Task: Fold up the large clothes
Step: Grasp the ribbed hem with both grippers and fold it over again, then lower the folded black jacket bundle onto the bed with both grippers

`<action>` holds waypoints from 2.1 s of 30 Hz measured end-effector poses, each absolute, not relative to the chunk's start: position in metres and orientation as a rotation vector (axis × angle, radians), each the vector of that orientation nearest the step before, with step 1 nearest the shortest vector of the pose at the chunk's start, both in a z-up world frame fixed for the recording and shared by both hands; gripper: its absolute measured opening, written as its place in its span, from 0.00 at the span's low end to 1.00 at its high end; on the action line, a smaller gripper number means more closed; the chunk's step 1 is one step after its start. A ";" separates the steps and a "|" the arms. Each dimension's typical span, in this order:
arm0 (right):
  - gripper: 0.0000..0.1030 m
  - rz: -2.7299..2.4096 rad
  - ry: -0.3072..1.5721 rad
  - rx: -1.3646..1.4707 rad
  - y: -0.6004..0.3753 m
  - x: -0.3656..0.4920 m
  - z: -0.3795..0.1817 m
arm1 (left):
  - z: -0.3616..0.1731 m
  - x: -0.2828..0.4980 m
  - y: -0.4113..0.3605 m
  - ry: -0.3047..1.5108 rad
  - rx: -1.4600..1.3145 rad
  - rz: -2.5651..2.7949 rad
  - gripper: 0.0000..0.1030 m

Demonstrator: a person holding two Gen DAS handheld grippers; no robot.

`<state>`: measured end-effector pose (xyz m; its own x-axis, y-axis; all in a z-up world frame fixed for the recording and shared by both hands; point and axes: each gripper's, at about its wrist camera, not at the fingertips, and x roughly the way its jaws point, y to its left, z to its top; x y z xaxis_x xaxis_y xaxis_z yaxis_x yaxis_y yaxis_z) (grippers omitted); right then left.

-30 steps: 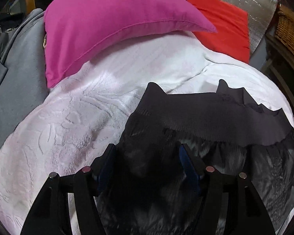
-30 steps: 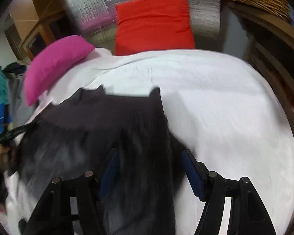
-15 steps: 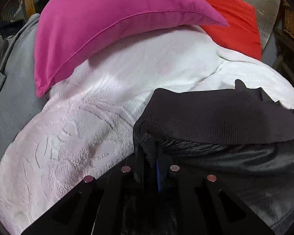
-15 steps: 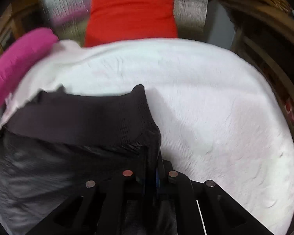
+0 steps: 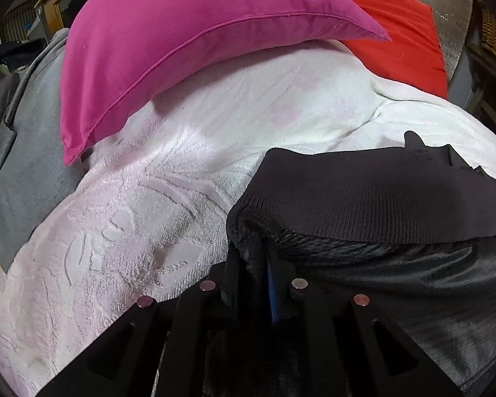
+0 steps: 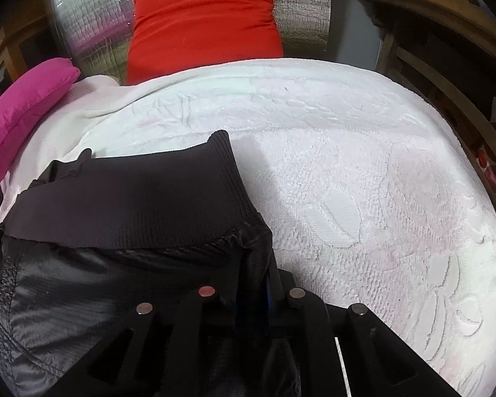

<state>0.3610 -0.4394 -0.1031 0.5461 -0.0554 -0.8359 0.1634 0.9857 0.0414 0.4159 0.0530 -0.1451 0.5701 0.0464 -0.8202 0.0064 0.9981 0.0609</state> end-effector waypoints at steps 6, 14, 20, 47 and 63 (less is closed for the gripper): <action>0.20 -0.135 0.983 0.135 -0.442 0.360 -0.106 | -0.145 0.416 0.054 0.961 0.054 0.024 0.17; 0.71 -0.204 0.981 0.257 -0.468 0.351 -0.104 | -0.143 0.422 0.070 0.991 -0.001 0.102 0.67; 0.73 -0.236 0.801 0.121 -0.437 0.309 -0.039 | -0.088 0.385 0.078 0.862 0.011 0.155 0.68; 0.85 -0.097 0.833 0.024 -0.334 0.293 -0.060 | -0.106 0.332 -0.032 0.889 0.175 -0.017 0.71; 0.88 -0.069 0.971 -0.050 -0.304 0.259 -0.102 | -0.139 0.297 -0.072 0.975 0.183 -0.043 0.74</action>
